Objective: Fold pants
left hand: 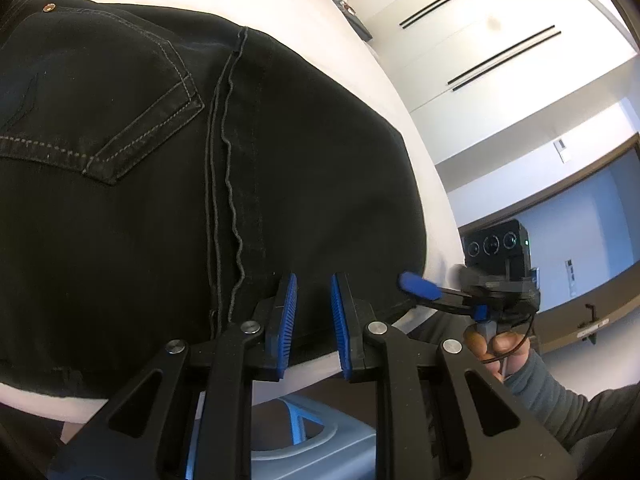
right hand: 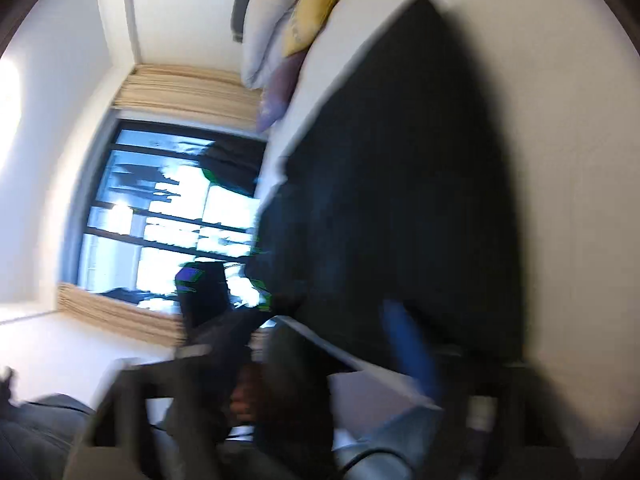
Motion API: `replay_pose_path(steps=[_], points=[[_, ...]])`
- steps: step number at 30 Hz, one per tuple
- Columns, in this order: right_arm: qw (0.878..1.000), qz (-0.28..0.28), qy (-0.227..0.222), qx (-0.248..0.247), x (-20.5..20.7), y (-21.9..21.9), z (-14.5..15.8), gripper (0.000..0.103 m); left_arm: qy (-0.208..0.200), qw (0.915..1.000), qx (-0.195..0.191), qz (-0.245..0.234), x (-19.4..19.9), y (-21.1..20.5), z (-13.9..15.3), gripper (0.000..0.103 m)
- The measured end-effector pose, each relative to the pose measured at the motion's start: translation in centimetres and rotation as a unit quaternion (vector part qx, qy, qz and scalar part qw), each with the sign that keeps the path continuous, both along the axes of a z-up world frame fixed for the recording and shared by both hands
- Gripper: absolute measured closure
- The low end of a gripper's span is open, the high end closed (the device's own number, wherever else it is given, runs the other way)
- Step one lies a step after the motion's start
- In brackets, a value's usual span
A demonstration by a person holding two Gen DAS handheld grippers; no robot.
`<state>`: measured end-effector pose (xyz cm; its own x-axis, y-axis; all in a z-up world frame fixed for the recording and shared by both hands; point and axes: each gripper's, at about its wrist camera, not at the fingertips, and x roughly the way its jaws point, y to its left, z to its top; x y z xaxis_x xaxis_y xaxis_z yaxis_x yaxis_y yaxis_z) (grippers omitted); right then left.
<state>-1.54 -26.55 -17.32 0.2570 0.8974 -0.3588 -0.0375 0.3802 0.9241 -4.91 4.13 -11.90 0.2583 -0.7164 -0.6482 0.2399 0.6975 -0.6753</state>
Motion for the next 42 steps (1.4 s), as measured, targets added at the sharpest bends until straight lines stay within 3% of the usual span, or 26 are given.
replay_pose_path(steps=[3,7,13,17,20,21,23,25,27,30,33,36,38,42], points=[[1.0,-0.002,0.03,0.005,-1.5,-2.0,0.0,0.045,0.001,1.0,-0.005,0.005,0.3,-0.1,-0.7,0.086],[0.999,0.028,-0.011,-0.017,-0.9,-1.1,3.8,0.028,-0.007,0.9999,0.005,0.01,0.5,-2.7,-0.9,0.086],[0.995,0.065,-0.076,0.029,5.0,5.2,8.1,0.022,-0.049,0.993,-0.003,0.107,0.7,4.1,3.1,0.086],[0.994,0.083,-0.067,0.021,10.0,10.5,6.6,0.022,-0.06,0.9855,-0.003,0.158,0.6,8.5,4.6,0.086],[0.997,0.078,0.0,0.006,13.6,12.4,2.9,0.023,-0.063,0.9811,-0.008,0.183,0.4,10.4,4.9,0.086],[0.997,0.065,0.038,-0.013,14.9,12.4,1.1,0.032,-0.063,0.9805,-0.01,0.186,0.2,11.0,4.9,0.086],[0.997,0.055,0.054,0.0,16.1,12.0,0.4,0.035,-0.058,0.9789,-0.007,0.196,-0.1,12.0,4.6,0.086],[0.998,0.042,0.046,-0.008,16.7,11.4,1.4,0.033,-0.051,0.9776,-0.011,0.204,-0.1,12.6,4.0,0.086],[0.999,0.028,0.035,-0.017,16.8,10.9,2.8,0.022,-0.043,0.9763,-0.009,0.212,-0.2,13.6,3.7,0.086],[0.999,0.032,-0.005,0.017,16.5,11.8,5.4,0.013,-0.044,0.9735,-0.014,0.224,-0.9,15.2,3.7,0.086],[0.997,0.07,-0.007,0.015,16.9,14.9,5.9,0.013,-0.034,0.9664,-0.015,0.254,-1.7,17.5,3.2,0.086],[0.995,0.096,0.023,-0.015,17.1,17.3,3.5,0.013,-0.024,0.9606,-0.025,0.276,-3.4,20.4,2.2,0.086],[0.995,0.077,0.048,-0.041,16.7,16.7,1.8,0.019,-0.019,0.9579,-0.026,0.285,-4.0,21.4,1.9,0.086],[0.998,0.048,0.022,-0.014,15.1,15.6,3.9,0.018,-0.006,0.9483,-0.036,0.315,-4.2,22.4,0.7,0.086]])
